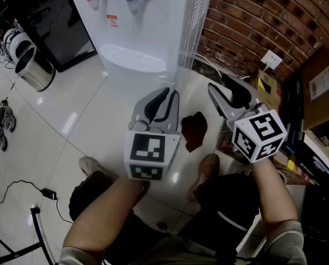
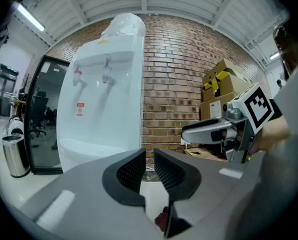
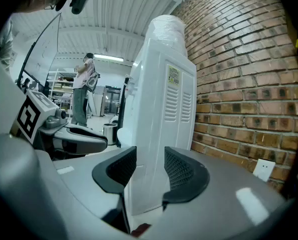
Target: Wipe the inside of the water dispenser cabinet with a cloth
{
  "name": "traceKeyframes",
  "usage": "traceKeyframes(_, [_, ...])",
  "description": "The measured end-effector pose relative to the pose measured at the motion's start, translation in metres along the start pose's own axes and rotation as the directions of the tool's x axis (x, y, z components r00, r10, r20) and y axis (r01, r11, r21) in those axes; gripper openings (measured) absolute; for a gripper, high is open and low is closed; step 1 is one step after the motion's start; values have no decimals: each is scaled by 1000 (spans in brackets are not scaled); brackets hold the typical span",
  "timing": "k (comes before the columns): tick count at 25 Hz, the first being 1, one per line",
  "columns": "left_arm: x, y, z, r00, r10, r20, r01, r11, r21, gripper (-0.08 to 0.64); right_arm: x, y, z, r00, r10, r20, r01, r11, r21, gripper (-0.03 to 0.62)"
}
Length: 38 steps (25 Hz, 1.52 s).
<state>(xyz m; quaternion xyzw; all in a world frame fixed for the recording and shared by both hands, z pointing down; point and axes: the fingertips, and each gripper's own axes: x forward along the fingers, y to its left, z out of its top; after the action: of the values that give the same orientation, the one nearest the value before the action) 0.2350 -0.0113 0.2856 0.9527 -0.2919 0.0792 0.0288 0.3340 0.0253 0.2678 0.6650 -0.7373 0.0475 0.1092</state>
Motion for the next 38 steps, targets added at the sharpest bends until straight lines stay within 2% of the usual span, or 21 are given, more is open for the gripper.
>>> traceKeyframes(6, [14, 4, -8, 1000, 27, 0, -27, 1000, -10, 58, 10, -13, -2, 1000, -2, 11, 2, 1000, 14, 193])
traceKeyframes(10, [20, 9, -11, 997, 72, 10, -72, 997, -29, 58, 19, -21, -5, 1000, -16, 8, 16, 1000, 21, 212])
traceKeyframes(15, [26, 18, -26, 994, 112, -6, -112, 994, -13, 35, 36, -34, -36, 999, -28, -42, 30, 999, 41, 244])
traceKeyframes(19, [39, 28, -59, 989, 135, -53, -137, 990, -24, 32, 51, -40, -82, 995, -33, -98, 39, 997, 62, 281])
traceKeyframes(24, [56, 29, -109, 981, 149, -125, -155, 987, -41, 29, 66, -46, -150, 984, -37, -174, 54, 994, 91, 296])
traceKeyframes(30, [78, 24, -163, 966, 136, -221, -149, 988, -45, 20, 89, -47, -231, 959, -16, -284, 50, 993, 111, 301])
traceKeyframes(33, [84, 23, -188, 955, 131, -267, -149, 988, -48, 20, 97, -43, -275, 936, 3, -351, 47, 990, 133, 315])
traceKeyframes(38, [89, 26, -221, 934, 131, -332, -155, 987, -45, 20, 111, -35, -350, 876, 40, -480, 31, 990, 140, 341])
